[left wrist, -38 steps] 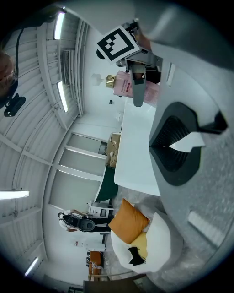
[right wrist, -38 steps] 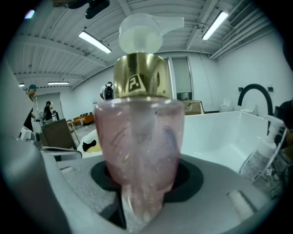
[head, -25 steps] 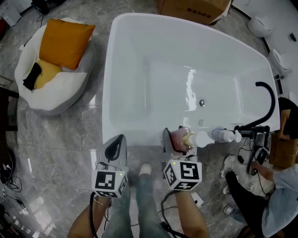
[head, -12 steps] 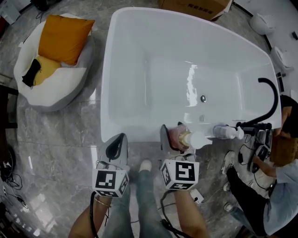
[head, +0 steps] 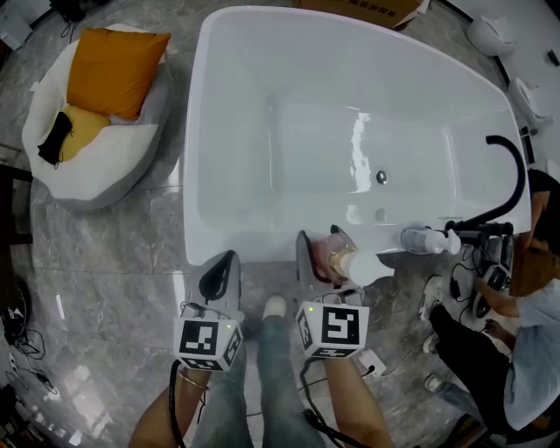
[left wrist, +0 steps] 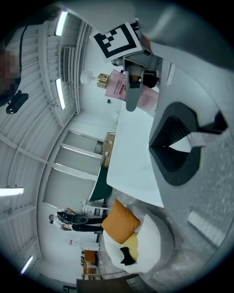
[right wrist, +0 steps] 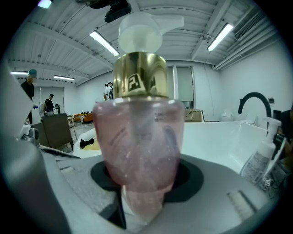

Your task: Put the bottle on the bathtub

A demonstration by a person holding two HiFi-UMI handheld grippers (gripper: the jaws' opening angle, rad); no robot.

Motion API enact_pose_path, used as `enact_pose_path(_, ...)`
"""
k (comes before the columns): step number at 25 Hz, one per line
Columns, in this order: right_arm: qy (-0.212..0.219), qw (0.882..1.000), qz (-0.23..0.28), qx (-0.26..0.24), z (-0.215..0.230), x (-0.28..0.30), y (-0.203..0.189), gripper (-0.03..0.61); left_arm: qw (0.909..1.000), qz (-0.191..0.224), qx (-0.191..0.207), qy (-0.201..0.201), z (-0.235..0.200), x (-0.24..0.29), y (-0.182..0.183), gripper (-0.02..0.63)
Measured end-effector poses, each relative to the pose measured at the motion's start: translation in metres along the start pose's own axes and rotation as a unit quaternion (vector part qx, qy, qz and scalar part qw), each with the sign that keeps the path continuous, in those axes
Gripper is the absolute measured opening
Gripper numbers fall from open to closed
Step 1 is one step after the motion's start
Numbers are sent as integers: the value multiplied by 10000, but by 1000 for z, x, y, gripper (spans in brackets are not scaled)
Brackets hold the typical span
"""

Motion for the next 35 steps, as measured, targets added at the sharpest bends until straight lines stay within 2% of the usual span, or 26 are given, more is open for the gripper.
enact_pose_path(35,-304,9974,640,-141,1,-7,4,222,9997,-135,-99,-156,1,-4,-14,8)
Point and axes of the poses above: the fingertips, and each gripper's own axes: x forward along the fingers, z to its right, y out of its top, the point moved 1 cm from there along -x, backward along the fingers, and after that the axes turned 11 degrees about z, right-handed, at the moved point
